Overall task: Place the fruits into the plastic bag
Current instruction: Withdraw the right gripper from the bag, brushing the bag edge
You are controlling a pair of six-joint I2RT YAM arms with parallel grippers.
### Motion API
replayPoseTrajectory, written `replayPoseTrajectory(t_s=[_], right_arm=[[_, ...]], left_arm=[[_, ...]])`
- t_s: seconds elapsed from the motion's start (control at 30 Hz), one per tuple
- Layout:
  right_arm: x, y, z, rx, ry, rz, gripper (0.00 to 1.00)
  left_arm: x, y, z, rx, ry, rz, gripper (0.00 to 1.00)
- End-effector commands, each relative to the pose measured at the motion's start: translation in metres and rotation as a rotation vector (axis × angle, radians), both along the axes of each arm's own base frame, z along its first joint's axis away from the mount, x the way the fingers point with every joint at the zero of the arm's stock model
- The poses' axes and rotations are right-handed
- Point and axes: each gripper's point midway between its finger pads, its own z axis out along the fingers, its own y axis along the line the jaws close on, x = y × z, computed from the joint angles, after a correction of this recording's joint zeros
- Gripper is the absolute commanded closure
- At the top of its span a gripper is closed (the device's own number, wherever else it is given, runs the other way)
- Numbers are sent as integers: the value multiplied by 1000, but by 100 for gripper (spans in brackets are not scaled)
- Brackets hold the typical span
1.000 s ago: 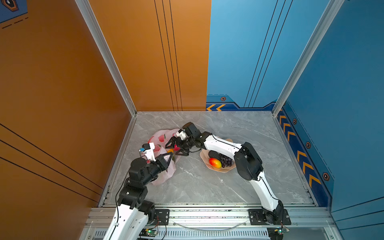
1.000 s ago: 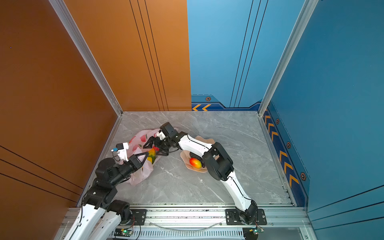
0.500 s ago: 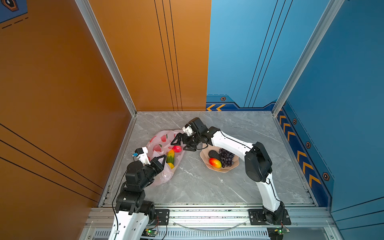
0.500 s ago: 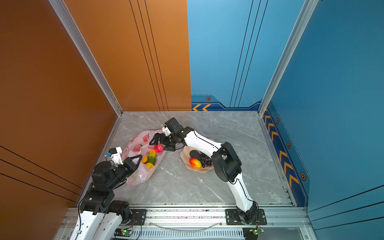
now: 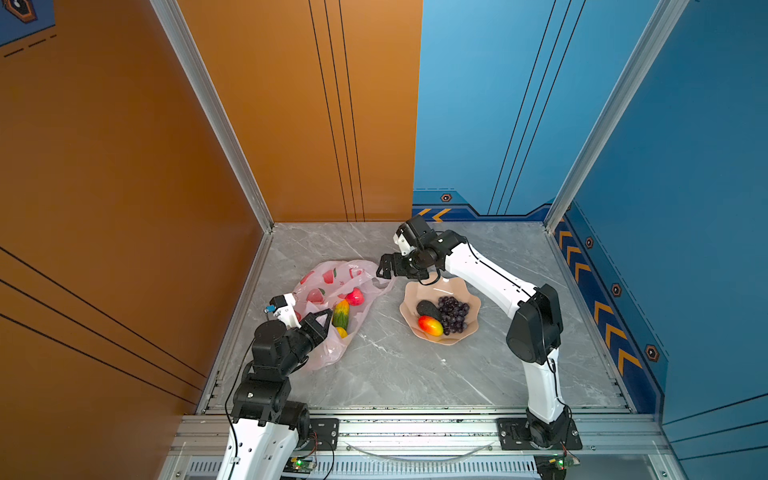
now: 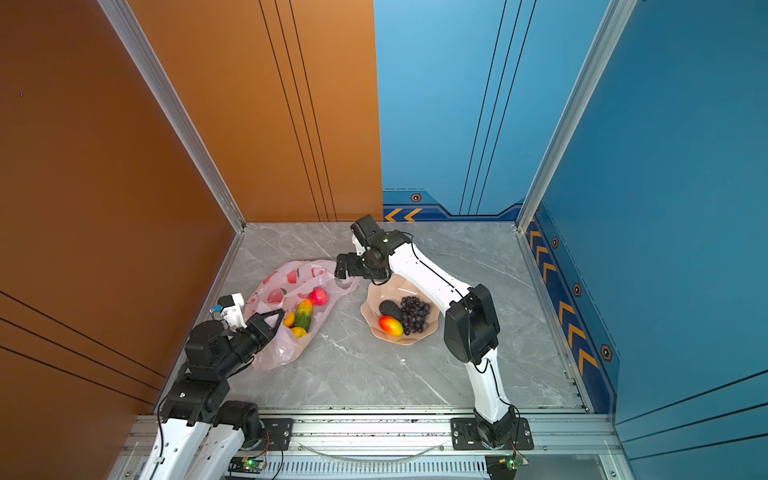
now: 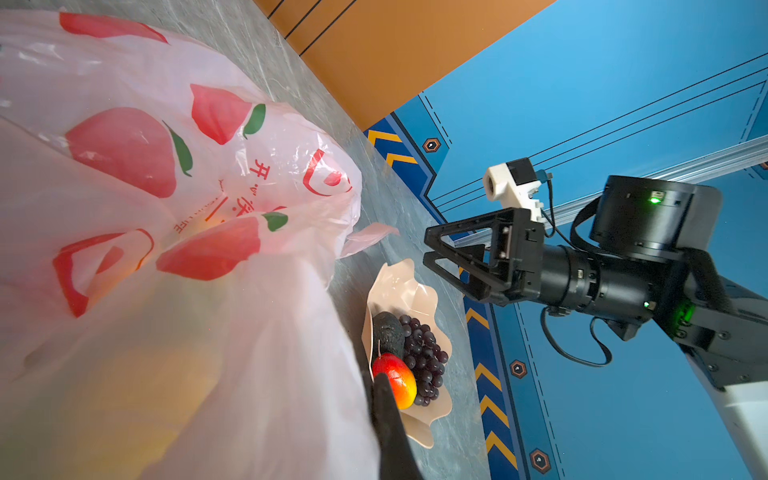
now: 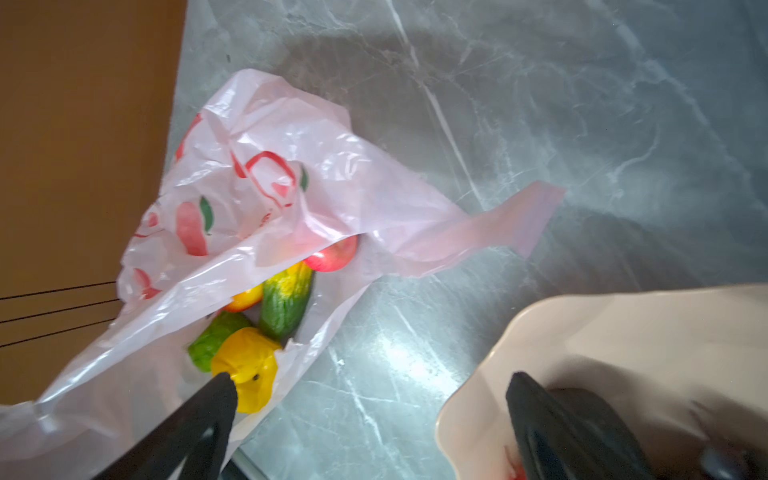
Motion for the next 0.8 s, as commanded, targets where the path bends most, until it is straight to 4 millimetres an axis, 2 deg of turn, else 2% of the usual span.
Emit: replayPoseTrajectory(t_s=[0.0,0.4,0.67,0.77], right_arm=[[11,-20,-29,-113,17,14,0],[54,1,-51,-65,28,-25,2],[59,5,-58,-56,42,-46,22],[58,4,-62,-60,52,-50,33]], left_arm=[[1,-1,12,-9,-27,-10,100],[0,1,17,-2,-30,-3,100],[2,1,18,2,-31,-2,100],[2,1,17,1,-32,-1,100]])
